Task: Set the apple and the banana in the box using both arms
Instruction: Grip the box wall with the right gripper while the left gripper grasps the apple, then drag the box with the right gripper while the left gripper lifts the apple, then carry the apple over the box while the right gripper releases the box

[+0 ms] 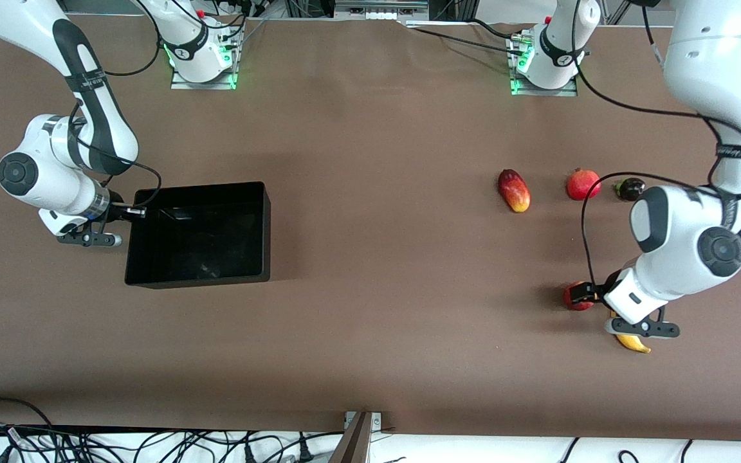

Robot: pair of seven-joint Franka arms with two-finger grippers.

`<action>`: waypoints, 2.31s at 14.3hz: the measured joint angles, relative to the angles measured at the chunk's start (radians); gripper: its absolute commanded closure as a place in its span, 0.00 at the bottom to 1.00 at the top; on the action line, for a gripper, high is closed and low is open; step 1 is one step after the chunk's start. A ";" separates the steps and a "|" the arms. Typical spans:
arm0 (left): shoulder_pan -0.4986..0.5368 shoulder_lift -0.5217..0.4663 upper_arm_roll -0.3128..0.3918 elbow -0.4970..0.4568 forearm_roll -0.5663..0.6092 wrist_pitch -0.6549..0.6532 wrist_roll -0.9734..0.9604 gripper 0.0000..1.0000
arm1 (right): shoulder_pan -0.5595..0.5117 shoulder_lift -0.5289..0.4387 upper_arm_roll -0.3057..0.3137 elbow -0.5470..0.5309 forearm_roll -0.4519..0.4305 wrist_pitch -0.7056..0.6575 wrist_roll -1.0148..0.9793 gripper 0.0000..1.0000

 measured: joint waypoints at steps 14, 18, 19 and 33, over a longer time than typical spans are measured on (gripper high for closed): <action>0.007 0.125 0.002 -0.087 0.109 0.184 0.010 0.00 | 0.303 0.012 0.170 0.318 0.096 -0.308 0.189 1.00; 0.007 0.123 0.002 -0.090 0.110 0.185 -0.014 0.89 | 0.485 0.107 0.172 0.420 0.132 -0.302 0.403 1.00; 0.008 0.122 0.003 -0.091 0.110 0.185 -0.018 1.00 | 0.520 0.137 0.173 0.456 0.135 -0.300 0.451 1.00; -0.190 -0.230 -0.038 -0.087 0.026 -0.370 -0.389 1.00 | 0.719 0.434 0.172 0.692 0.139 -0.098 0.697 0.66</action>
